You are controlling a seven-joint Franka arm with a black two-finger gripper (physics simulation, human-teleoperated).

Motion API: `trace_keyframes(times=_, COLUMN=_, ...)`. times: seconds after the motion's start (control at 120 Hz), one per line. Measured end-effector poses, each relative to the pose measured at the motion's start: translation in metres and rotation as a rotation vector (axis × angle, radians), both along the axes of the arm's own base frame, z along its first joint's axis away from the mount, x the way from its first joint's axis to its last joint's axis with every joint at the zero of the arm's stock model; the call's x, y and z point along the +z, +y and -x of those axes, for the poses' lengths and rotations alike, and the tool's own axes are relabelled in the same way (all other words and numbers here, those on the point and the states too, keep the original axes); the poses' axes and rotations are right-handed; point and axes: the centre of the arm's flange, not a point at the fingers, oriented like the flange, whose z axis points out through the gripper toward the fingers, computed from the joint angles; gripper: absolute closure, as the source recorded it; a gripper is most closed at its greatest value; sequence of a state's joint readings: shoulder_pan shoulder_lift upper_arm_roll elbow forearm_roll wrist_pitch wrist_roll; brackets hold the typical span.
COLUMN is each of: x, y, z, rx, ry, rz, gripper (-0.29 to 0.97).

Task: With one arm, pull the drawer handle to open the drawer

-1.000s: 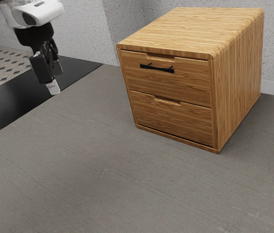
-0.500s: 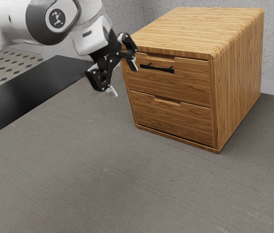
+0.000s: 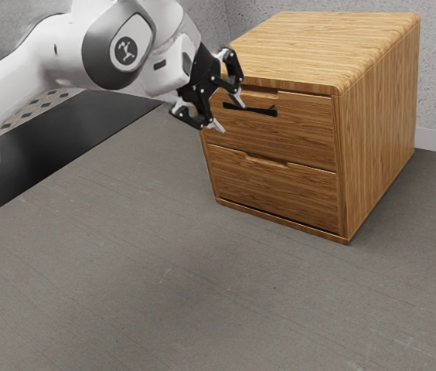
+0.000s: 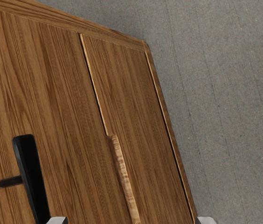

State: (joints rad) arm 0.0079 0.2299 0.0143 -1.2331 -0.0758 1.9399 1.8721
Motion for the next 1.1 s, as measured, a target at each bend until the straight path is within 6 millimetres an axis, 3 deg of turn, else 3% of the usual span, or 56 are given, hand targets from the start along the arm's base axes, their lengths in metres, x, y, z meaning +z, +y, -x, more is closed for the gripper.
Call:
trace_keyframes(times=0.142, x=-0.001, y=0.001, z=-0.024, rx=0.001, ry=-0.015, rz=-0.004, gripper=0.40)
trace_keyframes(times=0.483, x=0.005, y=0.014, z=-0.033, rx=0.011, ry=-0.063, rz=-0.017, gripper=0.43)
trace_keyframes(times=0.733, x=-0.016, y=0.011, z=-0.047, rx=0.002, ry=-0.048, rz=-0.017, gripper=0.50)
trace_keyframes(times=1.0, x=-0.034, y=0.010, z=-0.049, rx=0.004, ry=-0.016, rz=-0.005, gripper=0.73)
trace_keyframes(times=1.05, x=-0.031, y=0.010, z=-0.043, rx=0.004, ry=-0.015, rz=-0.004, gripper=0.80)
trace_keyframes(times=1.1, x=-0.024, y=0.008, z=-0.035, rx=0.002, ry=-0.019, rz=-0.006, gripper=0.78)
